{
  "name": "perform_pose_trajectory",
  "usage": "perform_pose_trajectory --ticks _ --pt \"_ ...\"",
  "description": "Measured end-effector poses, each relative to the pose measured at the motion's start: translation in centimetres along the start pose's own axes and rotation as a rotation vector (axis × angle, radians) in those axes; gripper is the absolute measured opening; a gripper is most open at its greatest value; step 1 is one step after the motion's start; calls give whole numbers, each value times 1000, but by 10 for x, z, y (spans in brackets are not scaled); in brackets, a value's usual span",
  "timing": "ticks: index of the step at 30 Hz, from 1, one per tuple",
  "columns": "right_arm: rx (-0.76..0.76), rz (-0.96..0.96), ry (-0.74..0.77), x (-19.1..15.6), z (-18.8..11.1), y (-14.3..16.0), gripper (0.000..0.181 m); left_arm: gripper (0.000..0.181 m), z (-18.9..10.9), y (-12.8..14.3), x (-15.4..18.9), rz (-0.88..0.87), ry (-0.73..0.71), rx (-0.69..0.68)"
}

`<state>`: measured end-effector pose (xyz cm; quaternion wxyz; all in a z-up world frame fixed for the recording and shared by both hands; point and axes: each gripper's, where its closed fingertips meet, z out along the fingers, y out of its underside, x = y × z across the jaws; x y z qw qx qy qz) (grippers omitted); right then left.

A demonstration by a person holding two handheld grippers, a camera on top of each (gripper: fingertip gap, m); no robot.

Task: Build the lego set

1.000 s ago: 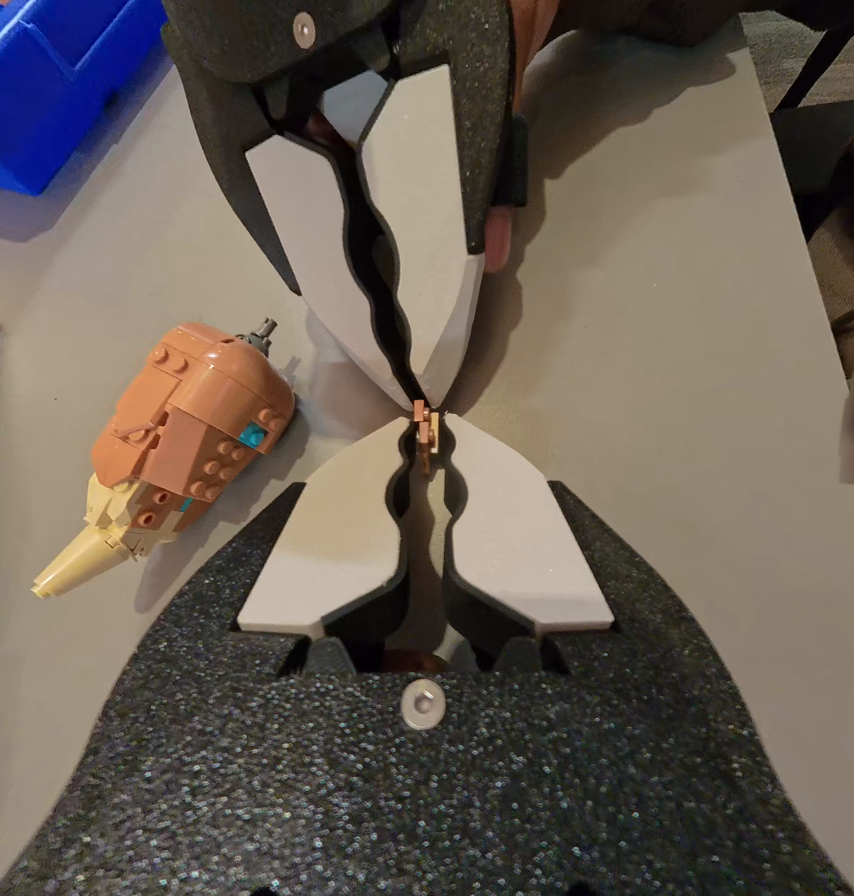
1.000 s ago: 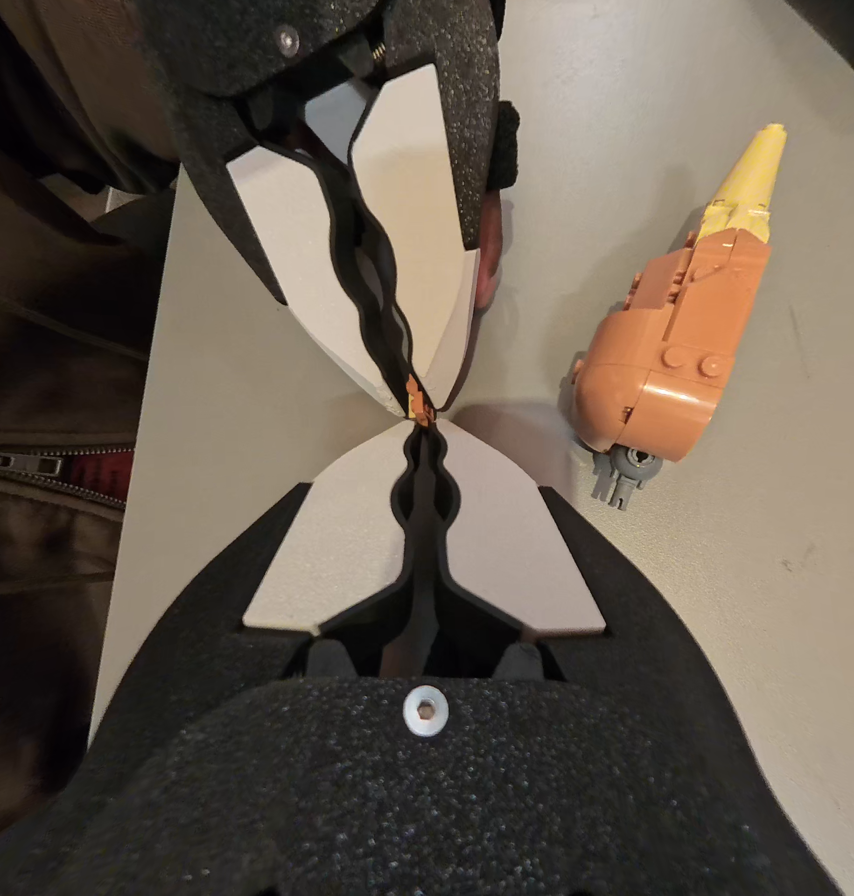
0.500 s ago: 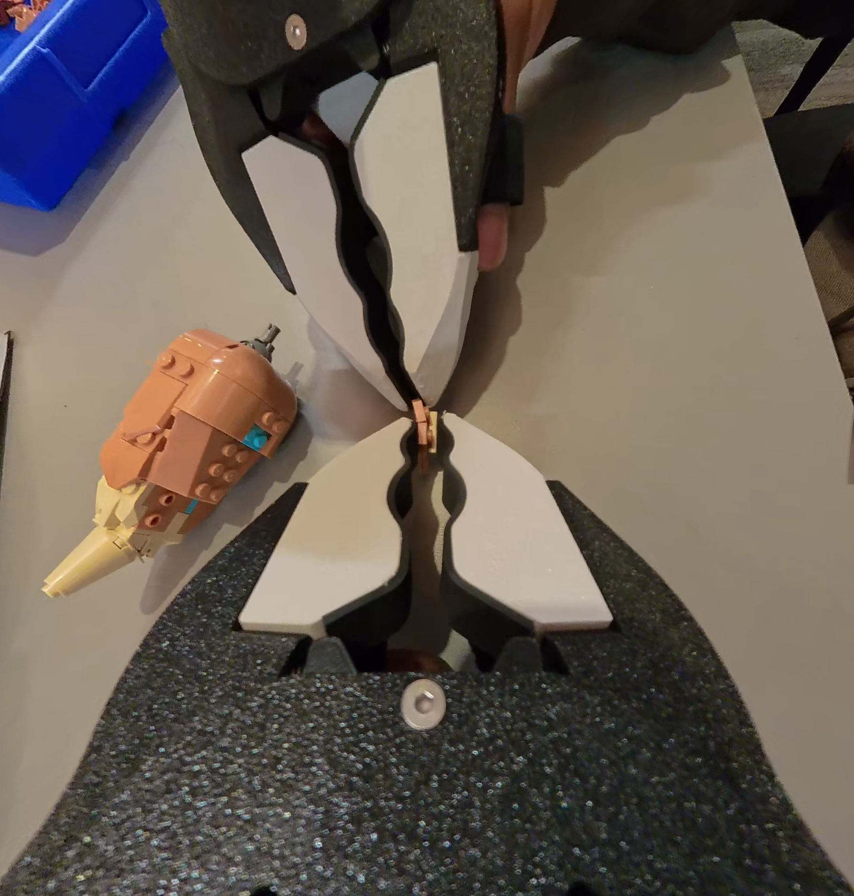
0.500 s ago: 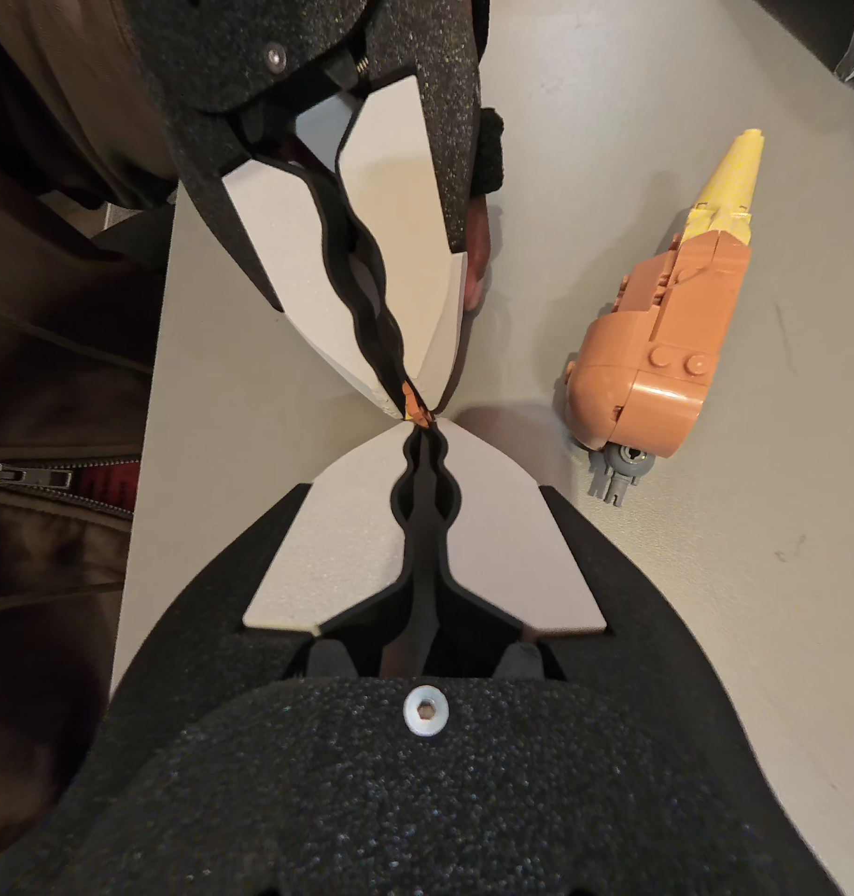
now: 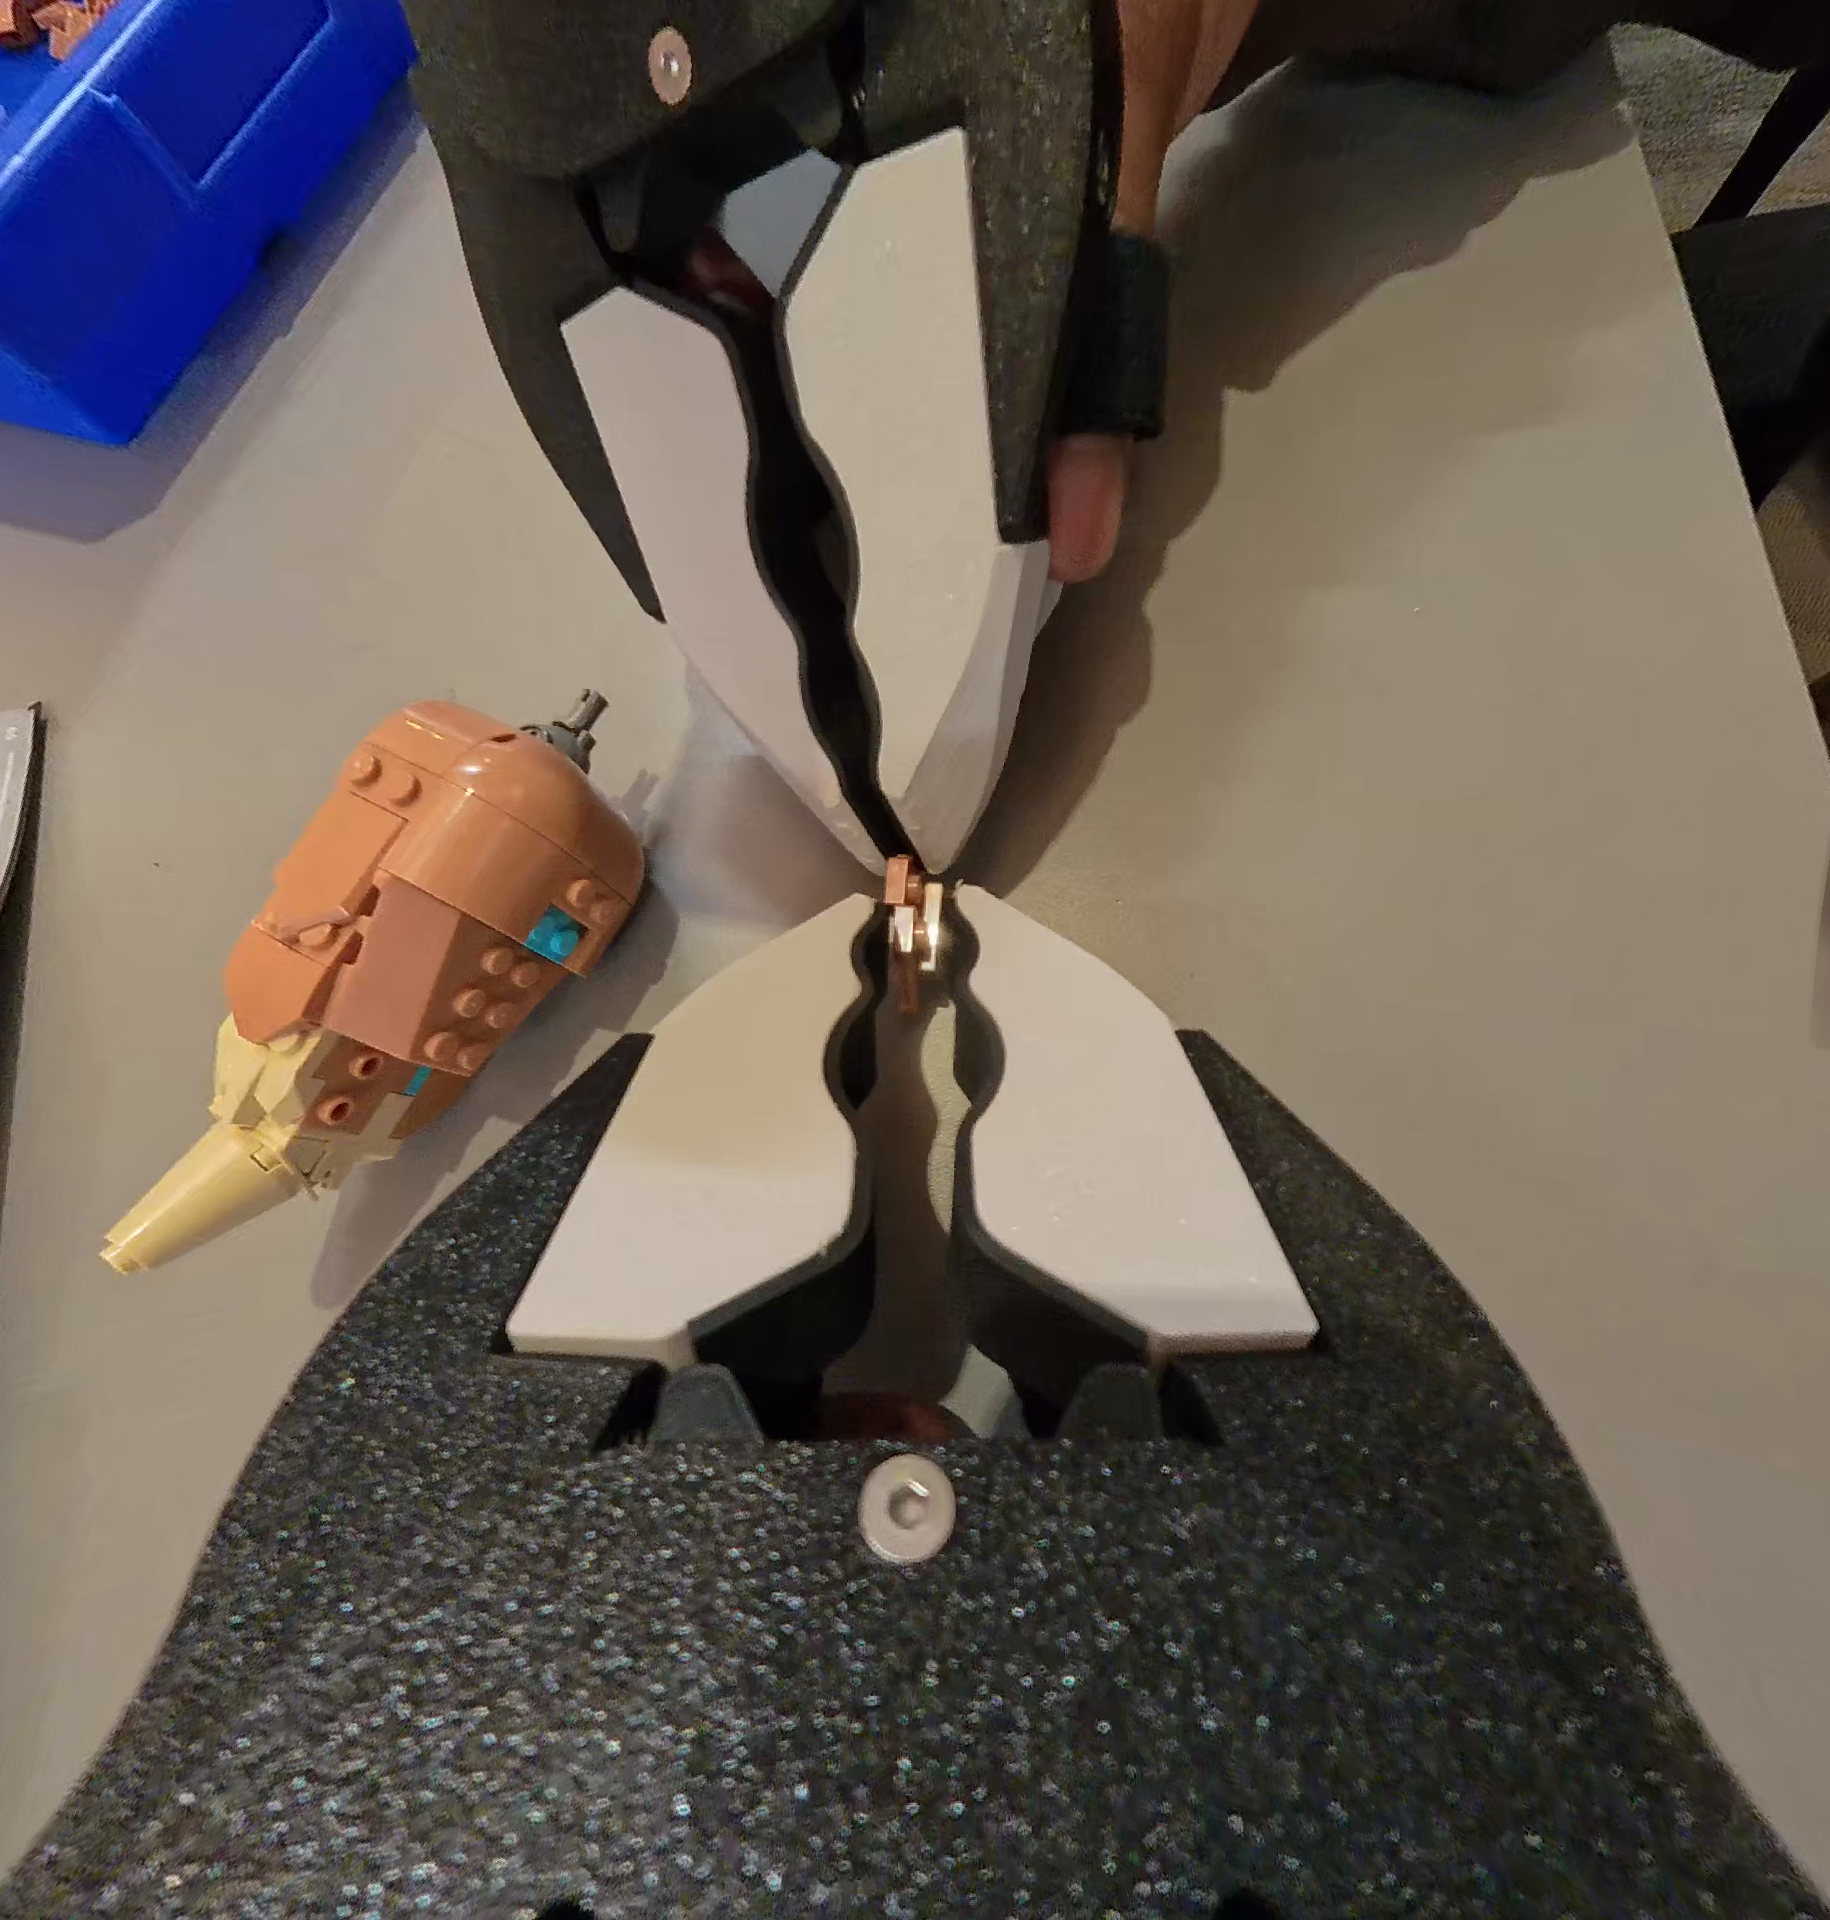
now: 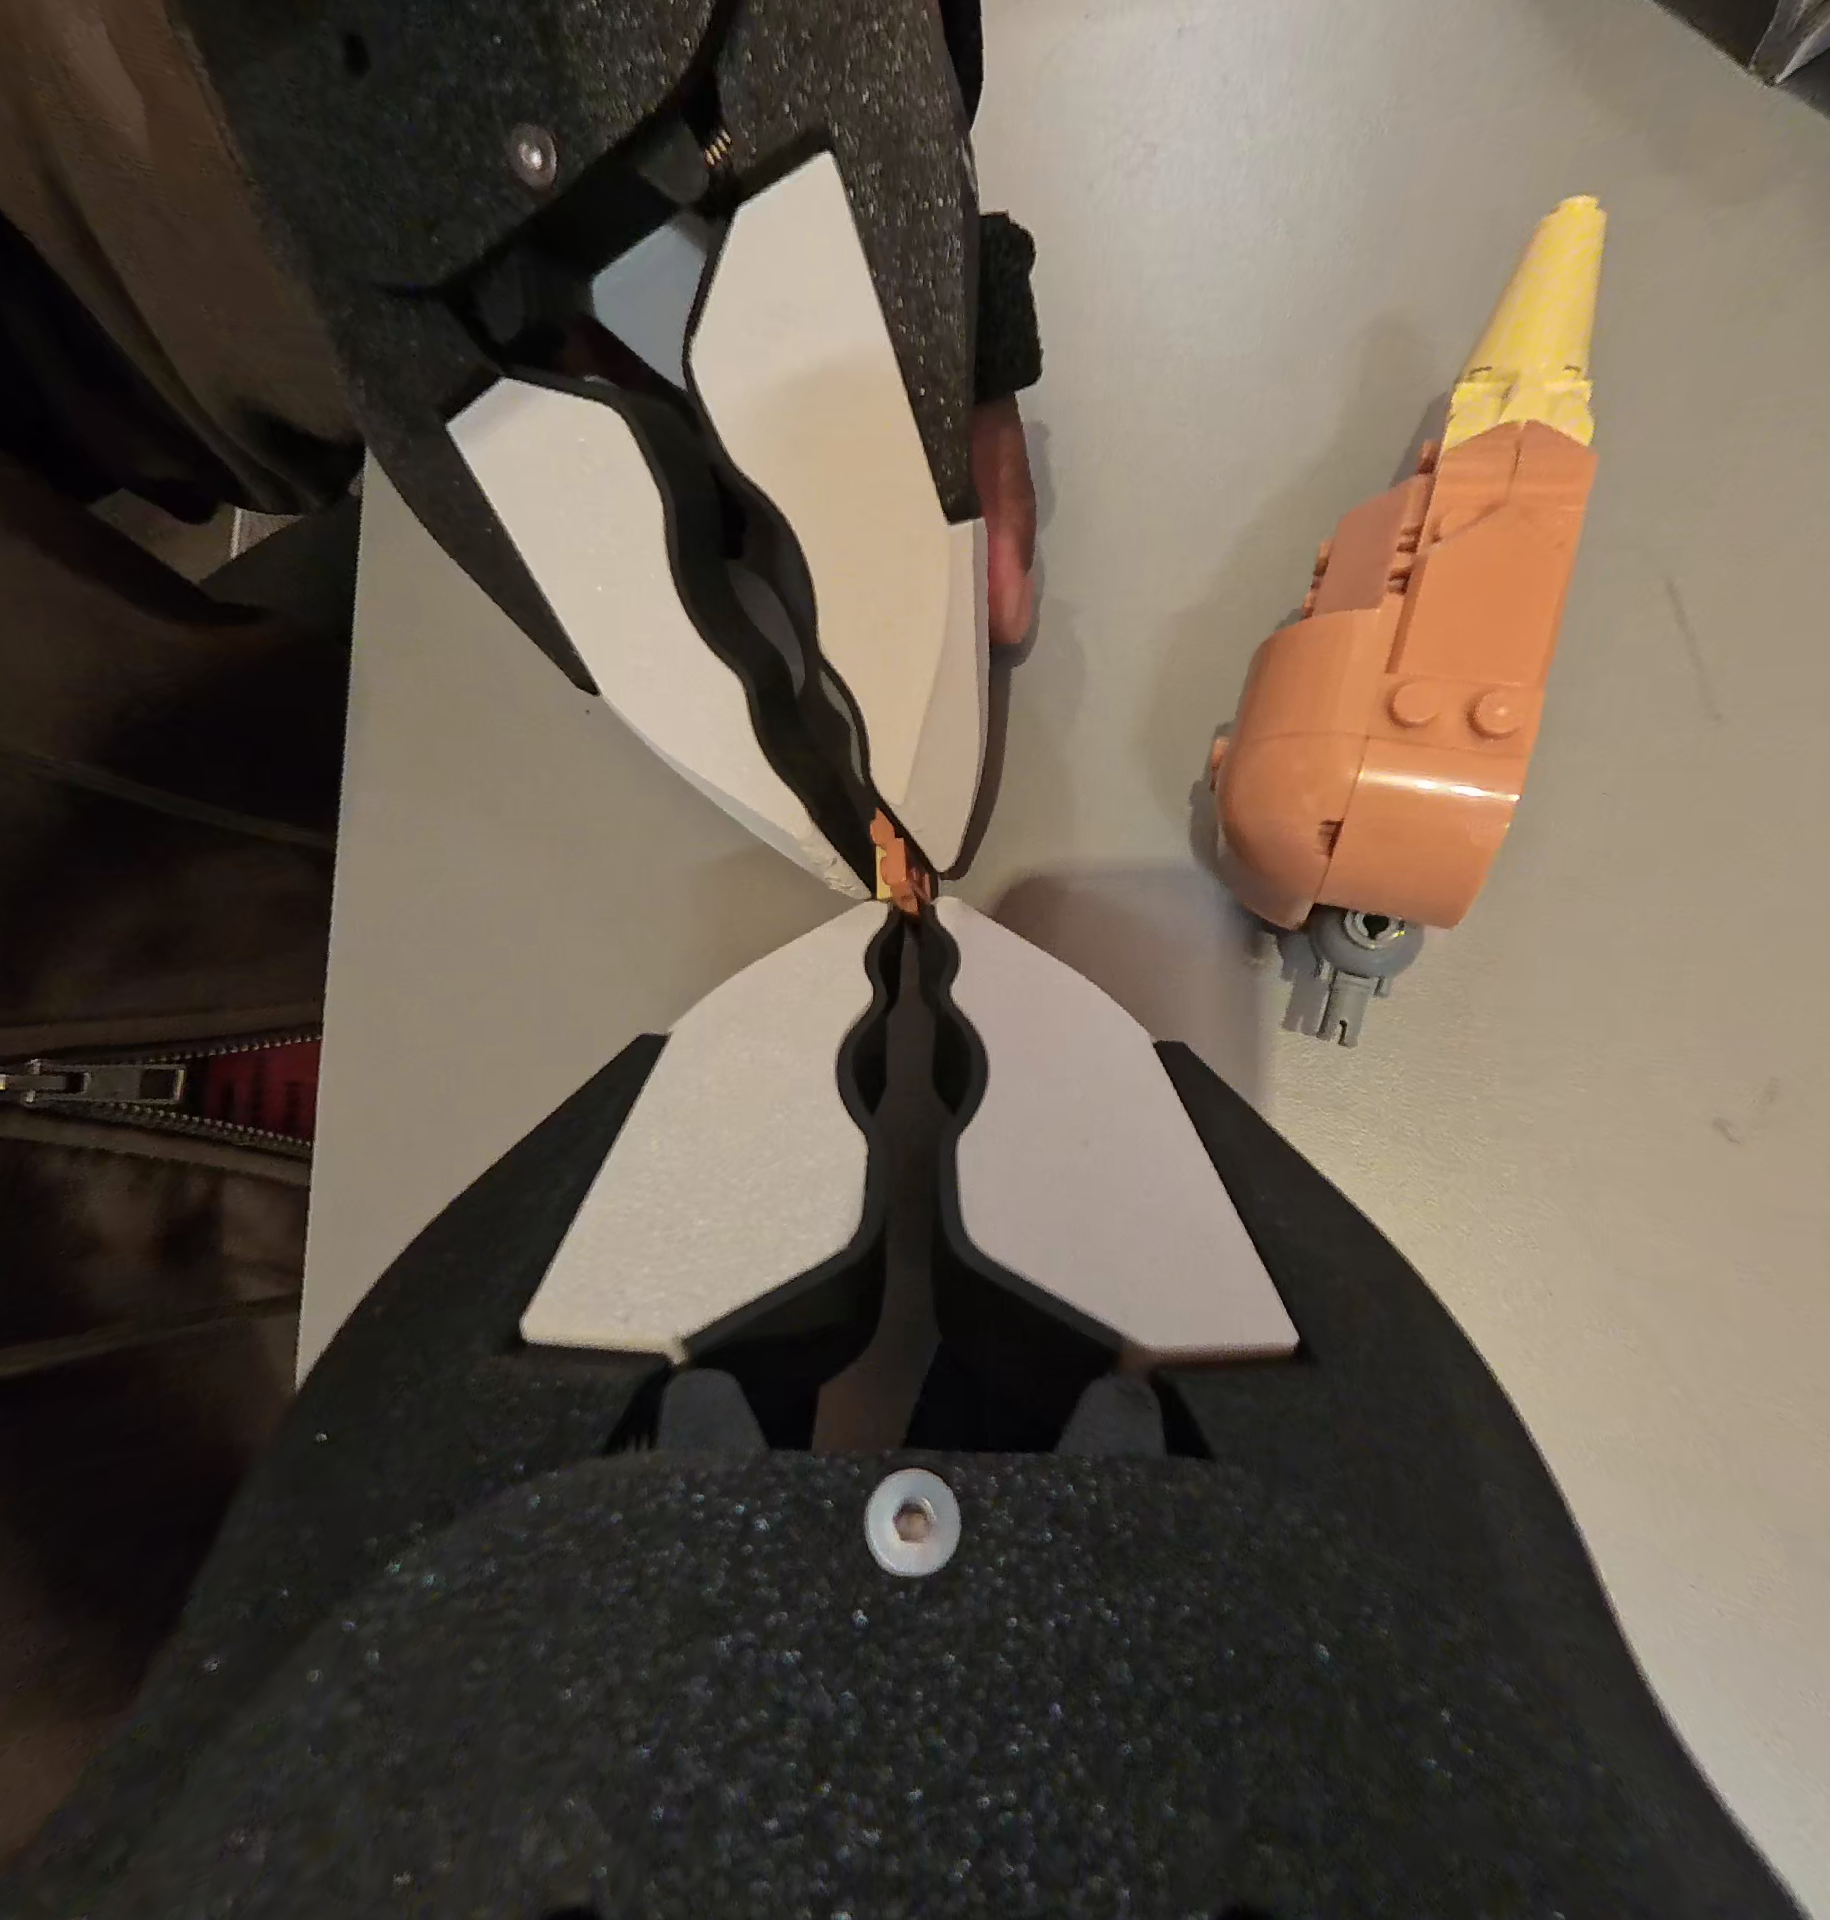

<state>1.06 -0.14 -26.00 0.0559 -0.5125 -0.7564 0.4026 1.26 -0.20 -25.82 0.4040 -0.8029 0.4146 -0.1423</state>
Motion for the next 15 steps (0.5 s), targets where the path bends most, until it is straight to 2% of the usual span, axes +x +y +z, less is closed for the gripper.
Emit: perform_pose_trajectory --ticks 15 --pt "-23 -23 -19 -3 4 3 2 10 2 2 2 17 3 -16"
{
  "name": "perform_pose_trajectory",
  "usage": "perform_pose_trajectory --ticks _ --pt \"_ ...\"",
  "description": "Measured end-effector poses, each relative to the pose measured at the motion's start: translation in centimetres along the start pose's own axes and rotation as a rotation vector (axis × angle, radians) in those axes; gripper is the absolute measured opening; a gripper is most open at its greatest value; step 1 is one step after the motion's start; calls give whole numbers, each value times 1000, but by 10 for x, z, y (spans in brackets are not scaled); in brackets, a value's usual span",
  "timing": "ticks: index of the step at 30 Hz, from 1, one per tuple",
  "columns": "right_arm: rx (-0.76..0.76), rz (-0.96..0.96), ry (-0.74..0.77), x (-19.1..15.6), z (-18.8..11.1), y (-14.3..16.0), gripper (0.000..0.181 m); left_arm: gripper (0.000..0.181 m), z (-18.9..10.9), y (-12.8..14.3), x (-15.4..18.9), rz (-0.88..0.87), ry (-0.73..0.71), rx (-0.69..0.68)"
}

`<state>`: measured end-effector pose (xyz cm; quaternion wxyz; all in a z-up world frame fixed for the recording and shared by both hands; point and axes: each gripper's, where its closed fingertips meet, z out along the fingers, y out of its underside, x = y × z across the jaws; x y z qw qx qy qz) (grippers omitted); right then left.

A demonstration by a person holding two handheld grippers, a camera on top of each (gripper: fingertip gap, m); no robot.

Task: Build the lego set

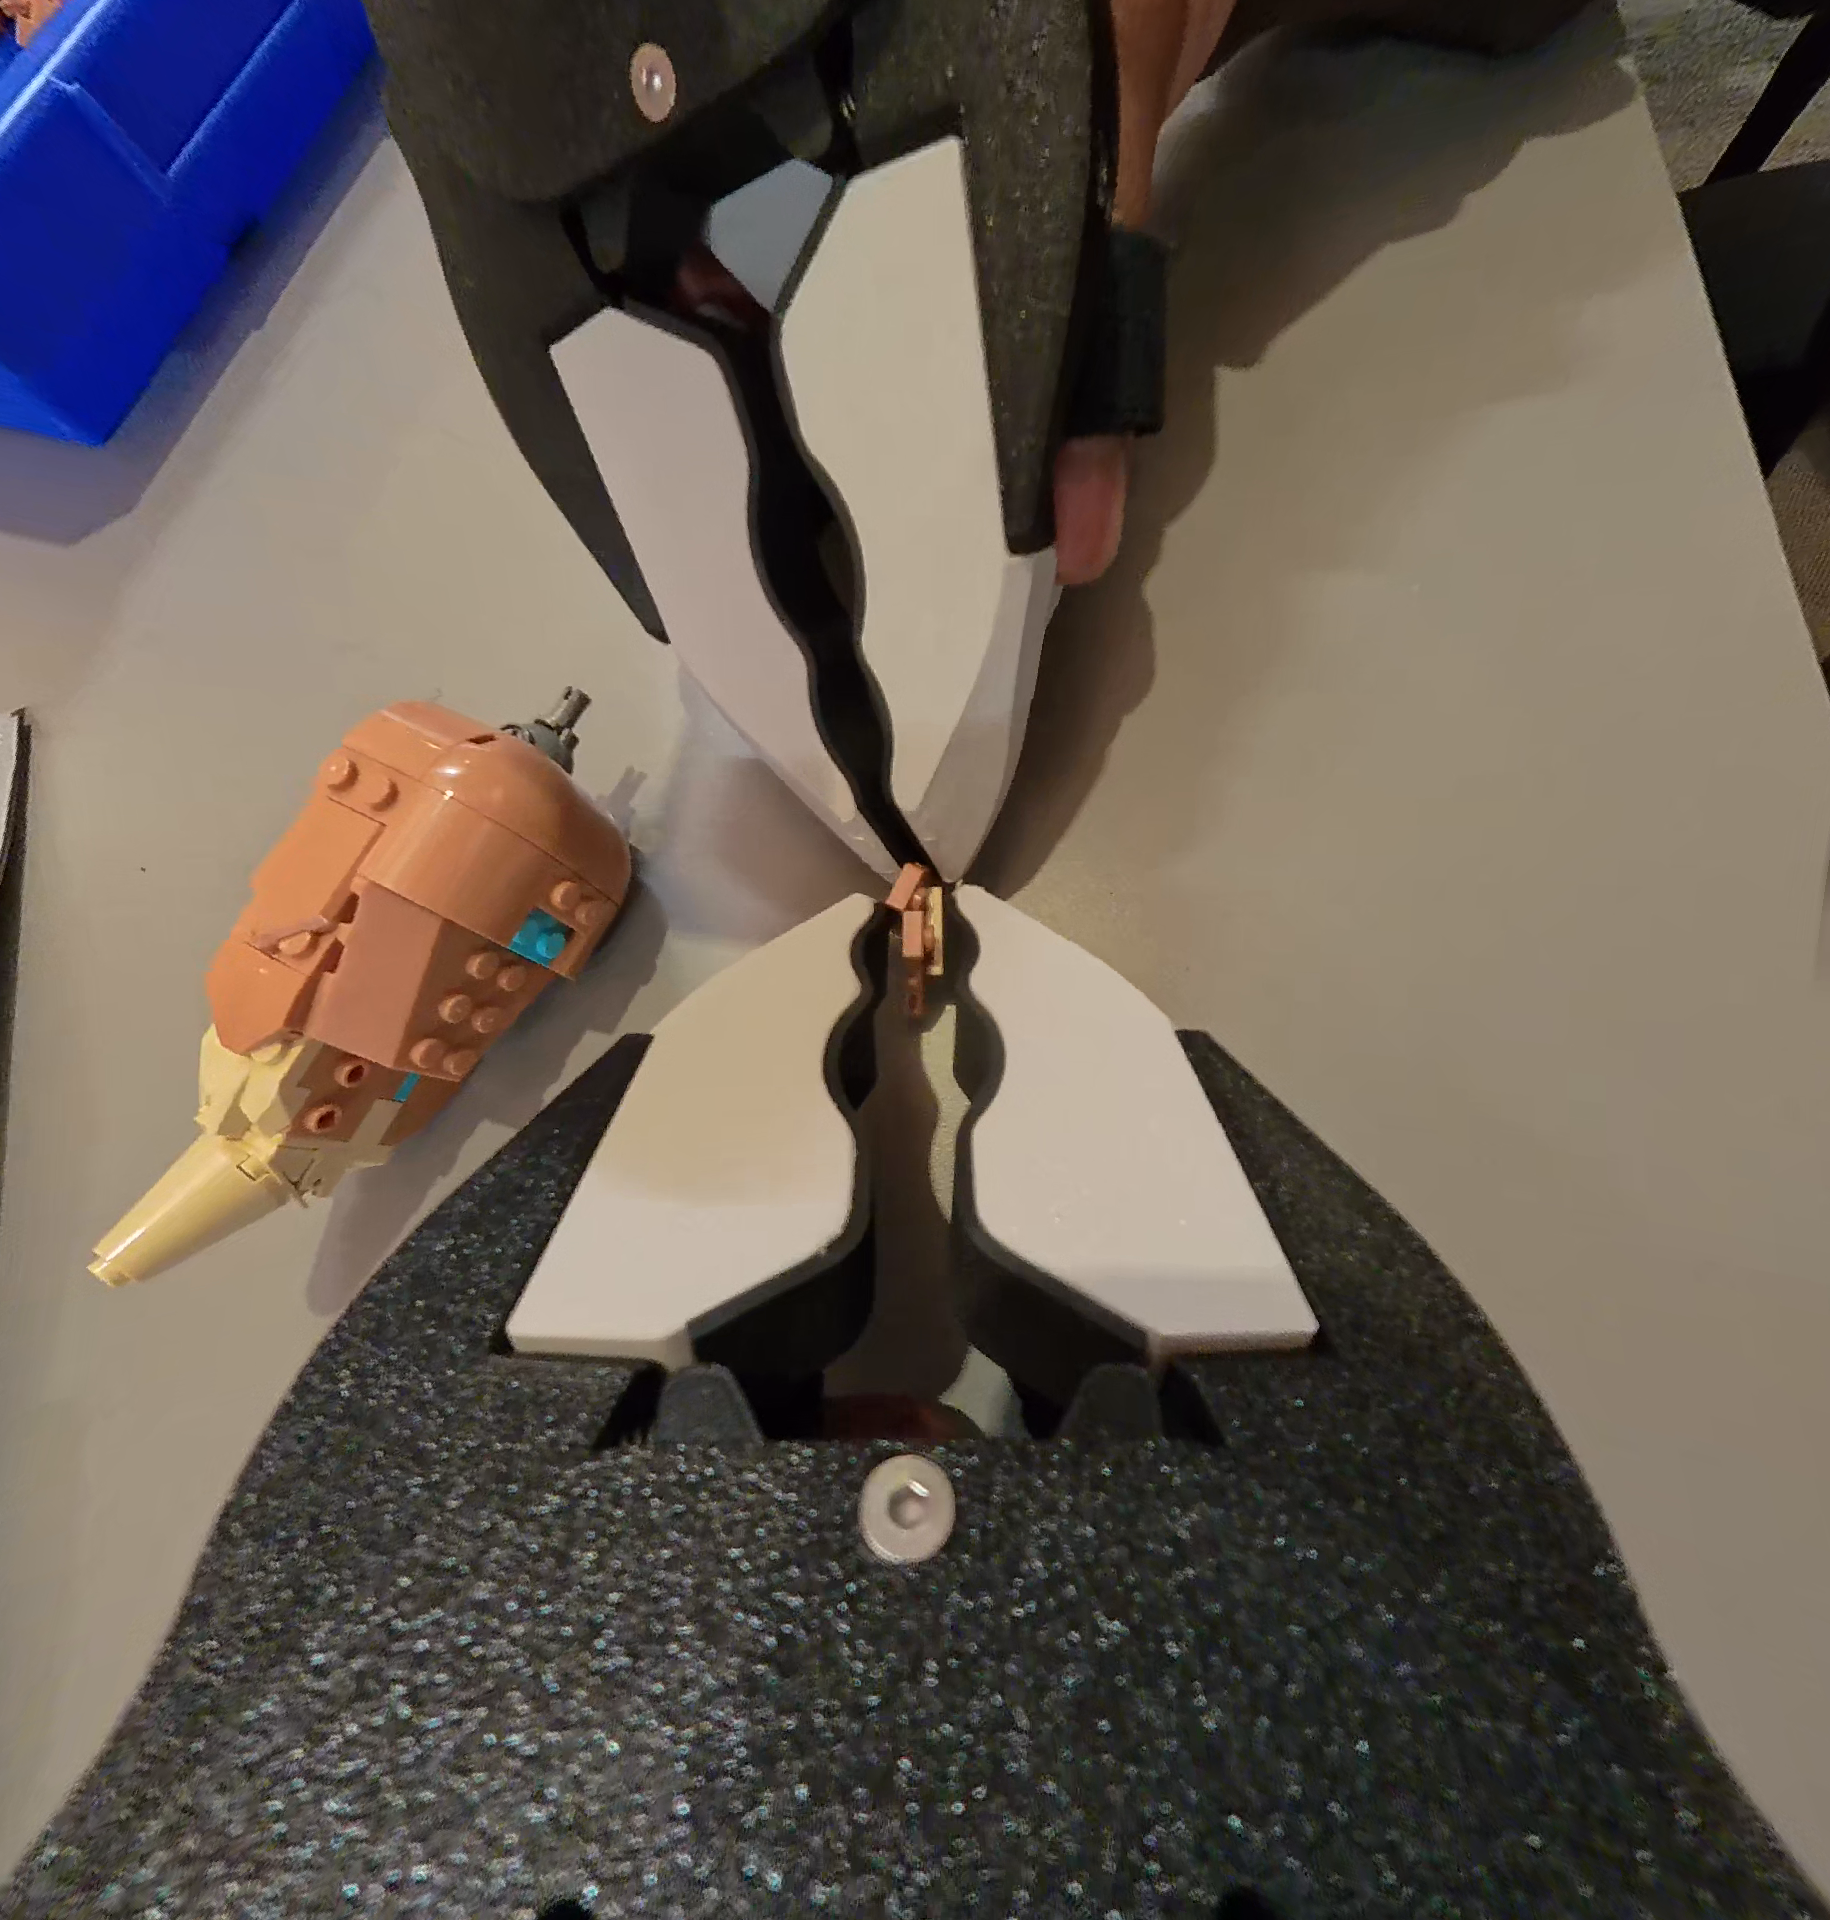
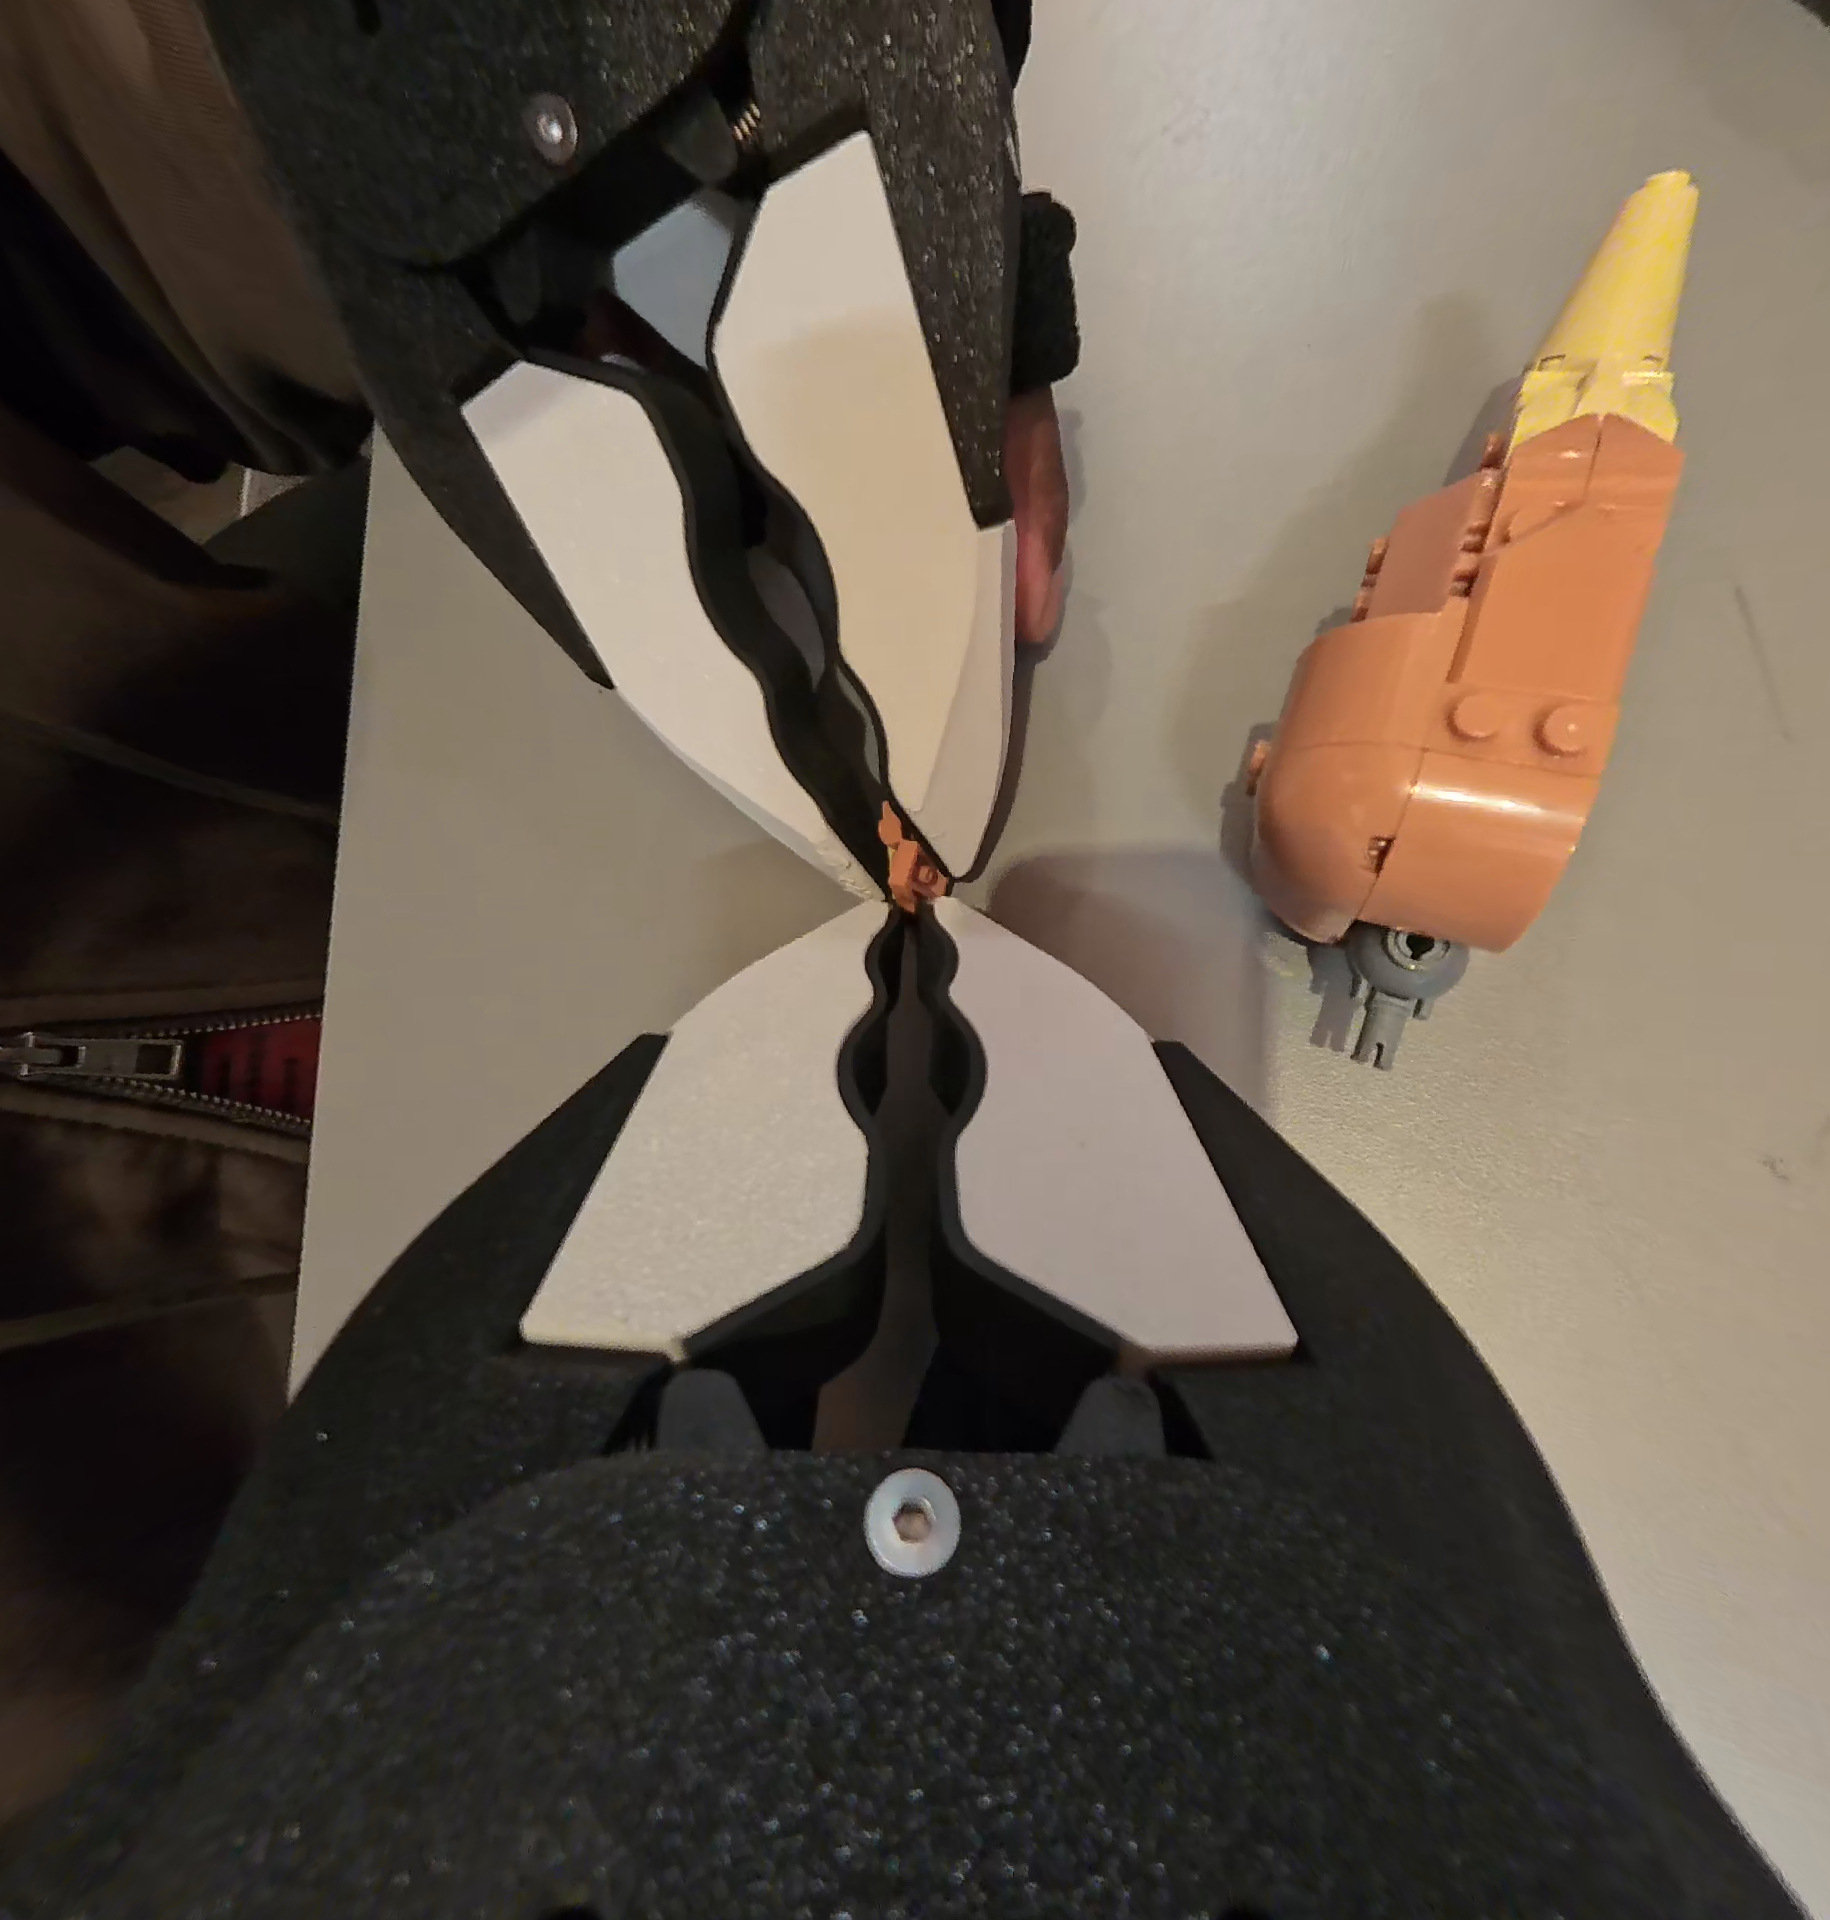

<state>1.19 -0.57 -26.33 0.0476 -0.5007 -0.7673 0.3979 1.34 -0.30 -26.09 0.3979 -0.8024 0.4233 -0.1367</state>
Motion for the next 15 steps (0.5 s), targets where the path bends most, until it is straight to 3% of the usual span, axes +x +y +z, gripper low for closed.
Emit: perform_pose_trajectory --ticks 15 --pt "-9 -83 -25 -4 -1 -1 3 7 -2 -1 5 17 48 23"
